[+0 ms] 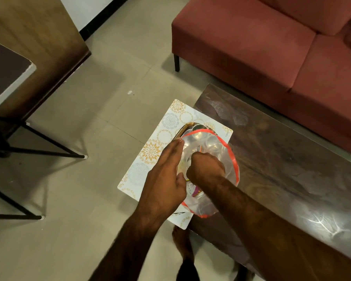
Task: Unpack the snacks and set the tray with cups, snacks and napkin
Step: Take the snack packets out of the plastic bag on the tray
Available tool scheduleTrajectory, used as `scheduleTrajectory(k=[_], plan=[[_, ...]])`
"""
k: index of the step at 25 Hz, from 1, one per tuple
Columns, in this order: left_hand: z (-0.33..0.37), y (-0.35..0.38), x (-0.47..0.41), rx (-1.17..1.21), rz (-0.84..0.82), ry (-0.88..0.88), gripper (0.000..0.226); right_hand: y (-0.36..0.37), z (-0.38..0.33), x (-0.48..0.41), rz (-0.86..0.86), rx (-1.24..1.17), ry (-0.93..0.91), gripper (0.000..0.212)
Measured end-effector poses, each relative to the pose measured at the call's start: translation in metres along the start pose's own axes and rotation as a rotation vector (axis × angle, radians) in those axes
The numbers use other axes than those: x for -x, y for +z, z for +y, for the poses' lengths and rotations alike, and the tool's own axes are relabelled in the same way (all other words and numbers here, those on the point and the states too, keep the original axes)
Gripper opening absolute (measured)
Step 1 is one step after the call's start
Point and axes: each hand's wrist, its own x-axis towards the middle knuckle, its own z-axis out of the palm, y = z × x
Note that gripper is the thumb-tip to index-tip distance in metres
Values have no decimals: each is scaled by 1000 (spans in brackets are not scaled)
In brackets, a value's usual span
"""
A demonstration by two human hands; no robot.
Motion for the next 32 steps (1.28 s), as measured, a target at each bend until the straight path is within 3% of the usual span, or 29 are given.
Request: scheduleTrajectory(k=[11,19,28,32], plan=[[11,2,-10,8,-46,-62,74,-40,0,55,12,-57,-147,50],[43,-3,-24,-39,-70,-72,70,-81,17,95,205,-82,-194,51],[71,14,-21,-181,1,-157,58,-126,110,115,622,-853,106,31],[75,17,-18,-204,38,-212,62,-130,175,106,681,-922,262,26]])
